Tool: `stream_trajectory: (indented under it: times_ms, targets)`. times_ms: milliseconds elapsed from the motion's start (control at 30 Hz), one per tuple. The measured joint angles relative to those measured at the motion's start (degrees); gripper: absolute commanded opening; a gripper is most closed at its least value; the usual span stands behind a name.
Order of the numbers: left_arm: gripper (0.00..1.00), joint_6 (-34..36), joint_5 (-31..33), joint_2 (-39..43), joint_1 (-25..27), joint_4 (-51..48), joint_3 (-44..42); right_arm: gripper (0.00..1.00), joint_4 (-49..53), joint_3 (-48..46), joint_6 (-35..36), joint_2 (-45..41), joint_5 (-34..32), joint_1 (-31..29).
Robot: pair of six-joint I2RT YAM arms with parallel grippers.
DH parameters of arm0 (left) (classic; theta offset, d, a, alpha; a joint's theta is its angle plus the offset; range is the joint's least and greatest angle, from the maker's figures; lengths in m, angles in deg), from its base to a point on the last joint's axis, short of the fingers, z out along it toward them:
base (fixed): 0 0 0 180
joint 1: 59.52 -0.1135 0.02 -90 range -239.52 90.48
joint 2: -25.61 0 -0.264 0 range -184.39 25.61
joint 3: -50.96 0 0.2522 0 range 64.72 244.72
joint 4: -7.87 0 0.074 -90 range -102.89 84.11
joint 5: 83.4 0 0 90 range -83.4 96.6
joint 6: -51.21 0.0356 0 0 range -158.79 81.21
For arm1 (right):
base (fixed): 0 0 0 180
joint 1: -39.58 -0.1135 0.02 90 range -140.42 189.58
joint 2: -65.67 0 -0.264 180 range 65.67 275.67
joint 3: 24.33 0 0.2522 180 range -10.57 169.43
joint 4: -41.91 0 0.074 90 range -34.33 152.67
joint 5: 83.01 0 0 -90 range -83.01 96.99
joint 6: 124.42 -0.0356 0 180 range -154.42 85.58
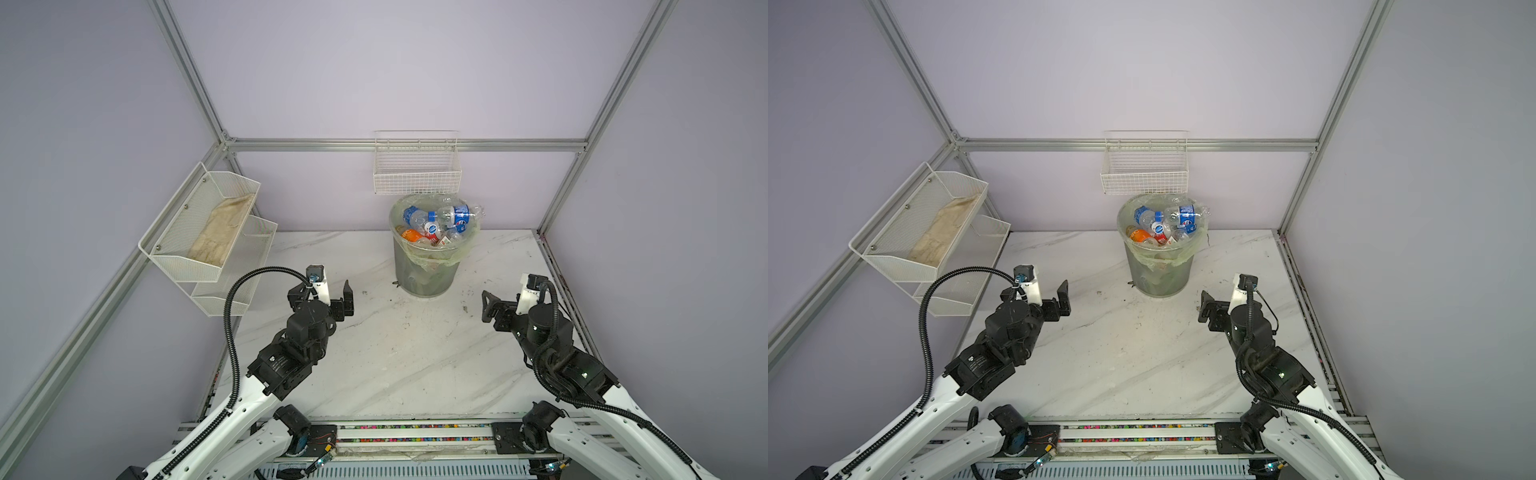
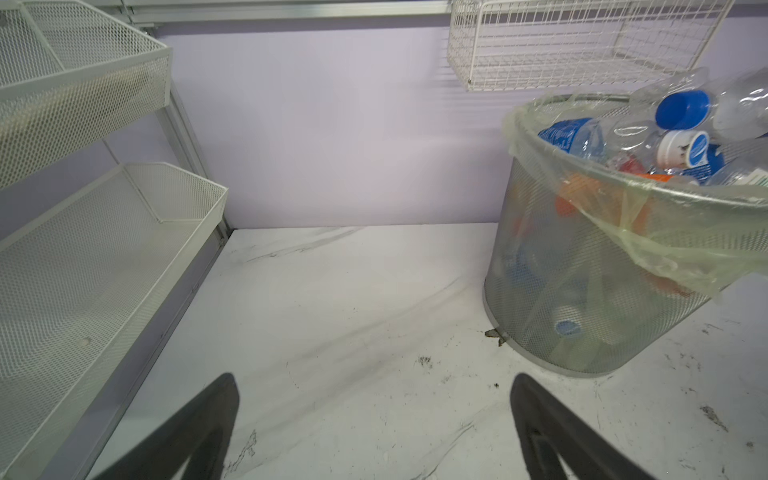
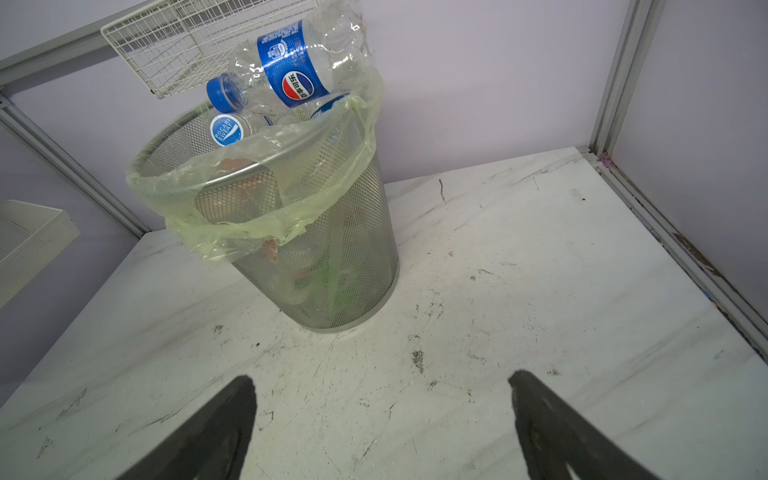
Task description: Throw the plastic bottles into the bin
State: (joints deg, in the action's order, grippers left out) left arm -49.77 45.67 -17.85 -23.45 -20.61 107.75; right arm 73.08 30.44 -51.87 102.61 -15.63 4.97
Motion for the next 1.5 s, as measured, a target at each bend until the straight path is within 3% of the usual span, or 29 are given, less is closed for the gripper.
stream_trajectory:
  times_ms: [333,700,1000,1500]
  targets:
    - [1.00,-2.1,7.3,3.6,-0.5,-0.9,-7.7,0.97,-0.8,-5.4,-2.8,-4.2,-11.4,0.0]
    - [1.00,-4.1,13.5,5.1,-0.5,-0.8,-14.1,0.97,-4.9,-10.9,-3.0,-8.4,-15.7,0.0]
    - [1.00,-6.6,18.2,5.3,-0.7,0.9,-19.2,0.97,-7.8,-11.6,-3.0,-2.1,-17.2,0.0]
    - [1.00,-6.3,20.1,-2.9,-2.6,6.0,-19.4,0.98,-19.2,-12.2,4.2,7.7,-22.4,0.0]
